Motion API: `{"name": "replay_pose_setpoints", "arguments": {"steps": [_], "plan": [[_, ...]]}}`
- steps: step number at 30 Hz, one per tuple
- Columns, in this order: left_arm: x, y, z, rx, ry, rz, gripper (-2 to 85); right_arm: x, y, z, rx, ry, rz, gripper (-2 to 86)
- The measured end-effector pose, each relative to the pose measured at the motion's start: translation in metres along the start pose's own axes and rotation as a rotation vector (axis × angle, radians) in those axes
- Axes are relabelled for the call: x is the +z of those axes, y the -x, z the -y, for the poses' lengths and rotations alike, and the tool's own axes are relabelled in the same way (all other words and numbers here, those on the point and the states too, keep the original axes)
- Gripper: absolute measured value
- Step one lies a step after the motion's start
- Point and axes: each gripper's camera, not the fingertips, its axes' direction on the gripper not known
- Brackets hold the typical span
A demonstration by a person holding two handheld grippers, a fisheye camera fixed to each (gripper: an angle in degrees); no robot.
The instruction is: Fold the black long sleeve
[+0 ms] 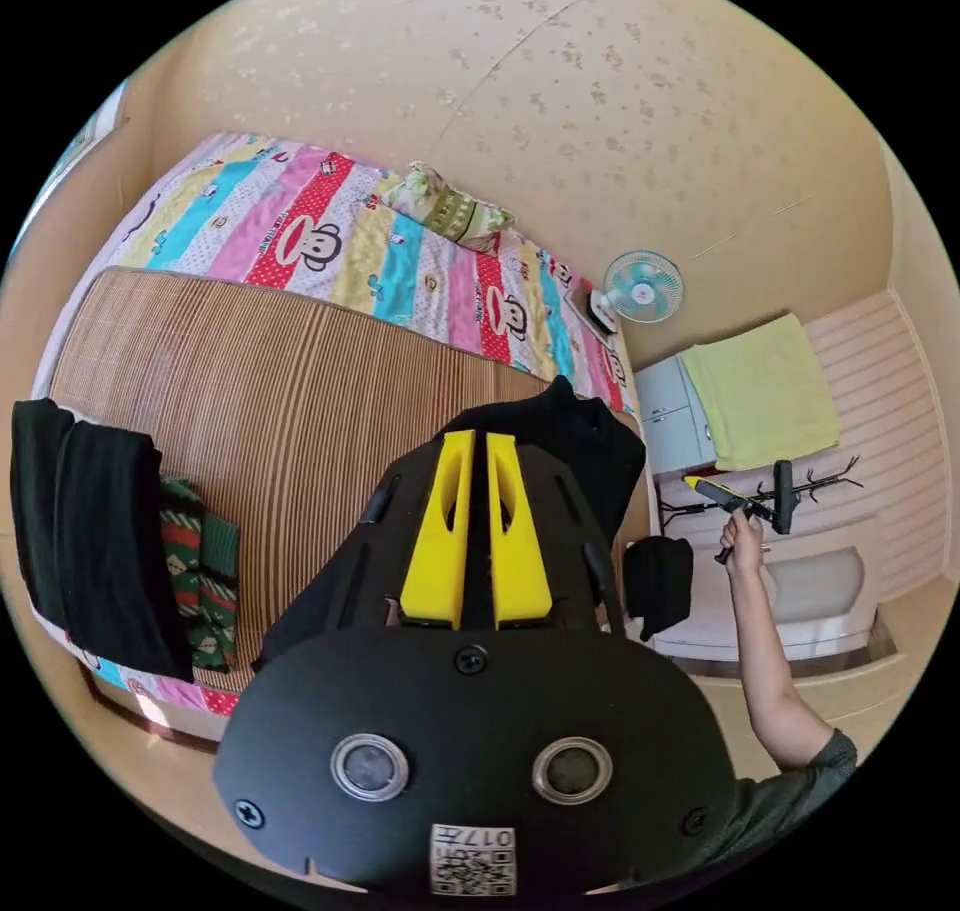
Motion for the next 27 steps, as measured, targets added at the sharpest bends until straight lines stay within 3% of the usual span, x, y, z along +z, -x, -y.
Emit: {"name": "replay_pose_setpoints", "arguments": {"steps": [4, 6, 9, 11, 14, 17, 21, 24, 27], "plan": [[0.083, -0.001, -0.038, 0.162, 0.279, 0.098, 4.0, 0.121, 0.031, -0.041, -0.131, 0.291, 0.032, 0.7], [0.14, 0.011, -0.079, 0.238, 0.525, 0.171, 3.6, 0.177, 0.038, -0.07, -0.152, 0.465, 0.079, 0.7], [0.183, 0.035, -0.126, 0.248, 0.755, 0.191, 2.1, 0.252, 0.047, -0.126, -0.151, 0.723, 0.151, 0.5], [0.193, 0.051, -0.148, 0.226, 0.844, 0.2, 1.2, 0.286, 0.054, -0.167, -0.146, 0.861, 0.167, 0.4], [0.187, 0.086, -0.165, 0.113, 0.891, 0.163, 0.6, 0.294, 0.052, -0.197, -0.071, 0.887, 0.276, 0.3], [0.15, 0.149, -0.157, -0.157, 0.771, -0.006, 2.3, 0.28, 0.026, -0.211, 0.085, 0.801, 0.51, 0.4], [0.076, 0.265, -0.167, -0.692, 0.347, -0.391, 6.4, 0.253, -0.036, -0.238, 0.426, 0.552, 0.803, 0.4], [0.043, 0.329, -0.2, -0.989, 0.07, -0.592, 6.8, 0.235, -0.082, -0.286, 0.717, 0.224, 1.089, 0.4], [0.025, 0.371, -0.238, -1.231, -0.081, -0.678, 8.2, 0.229, -0.105, -0.352, 0.959, -0.1, 1.3, 0.4]]}}
